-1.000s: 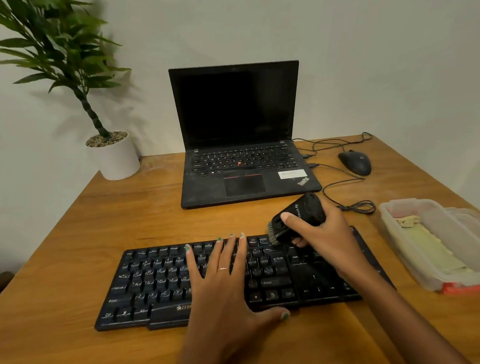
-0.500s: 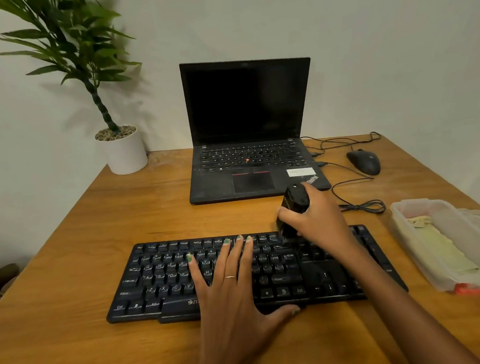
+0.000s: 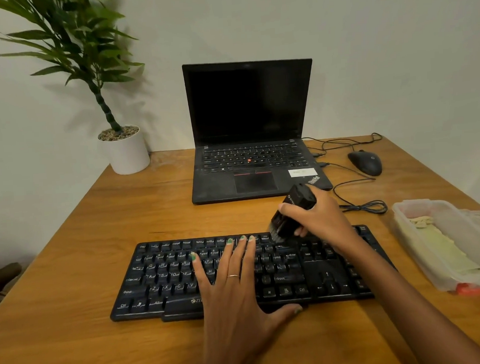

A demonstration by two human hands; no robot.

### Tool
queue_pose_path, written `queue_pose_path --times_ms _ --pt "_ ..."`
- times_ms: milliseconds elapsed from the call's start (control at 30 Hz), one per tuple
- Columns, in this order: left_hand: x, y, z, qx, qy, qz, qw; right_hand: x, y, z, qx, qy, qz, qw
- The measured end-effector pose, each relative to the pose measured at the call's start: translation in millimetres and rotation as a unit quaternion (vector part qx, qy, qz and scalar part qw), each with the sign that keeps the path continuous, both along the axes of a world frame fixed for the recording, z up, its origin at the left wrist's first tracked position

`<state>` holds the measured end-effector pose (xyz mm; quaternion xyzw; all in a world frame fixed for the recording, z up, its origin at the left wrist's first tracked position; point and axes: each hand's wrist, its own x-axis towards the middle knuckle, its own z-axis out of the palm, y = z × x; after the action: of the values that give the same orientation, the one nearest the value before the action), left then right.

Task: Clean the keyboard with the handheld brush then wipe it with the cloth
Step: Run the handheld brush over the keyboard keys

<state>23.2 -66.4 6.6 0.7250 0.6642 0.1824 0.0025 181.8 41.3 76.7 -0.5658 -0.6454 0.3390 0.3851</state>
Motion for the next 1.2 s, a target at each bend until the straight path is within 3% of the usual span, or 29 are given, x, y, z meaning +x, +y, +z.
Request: queue_pose_path --times_ms 200,333,467,633,767,1067,1200 --pt "0.1 1.2 -2.2 0.013 0.001 -0.001 1.000 -12.0 -7.6 -11.6 0.046 0.013 -0.011 0.999" --pt "0.4 1.4 -2.3 0.013 0.002 -0.002 1.000 -10.9 1.3 5.1 0.015 -0.101 0.033 0.994" --pt "0.3 0.1 -2.0 0.012 -0.002 -0.002 1.000 -25.6 6.8 5.0 0.092 -0.207 0.007 0.974" --pt "0.0 0.6 -3.0 0.011 -0.004 -0.002 1.000 -23.1 14.4 11.7 0.029 -0.202 0.039 0.978" --pt "-0.2 0.4 -3.0 0.012 -0.001 -0.003 1.000 -23.9 12.2 4.7 0.093 -0.202 0.024 0.975" --pt "0.6 1.3 -3.5 0.019 0.002 -0.001 1.000 -27.9 9.8 6.8 0.087 -0.210 0.087 0.970" --pt "0.8 1.9 -3.9 0.018 0.002 0.003 1.000 -21.7 17.9 15.5 0.051 -0.249 0.046 0.966"
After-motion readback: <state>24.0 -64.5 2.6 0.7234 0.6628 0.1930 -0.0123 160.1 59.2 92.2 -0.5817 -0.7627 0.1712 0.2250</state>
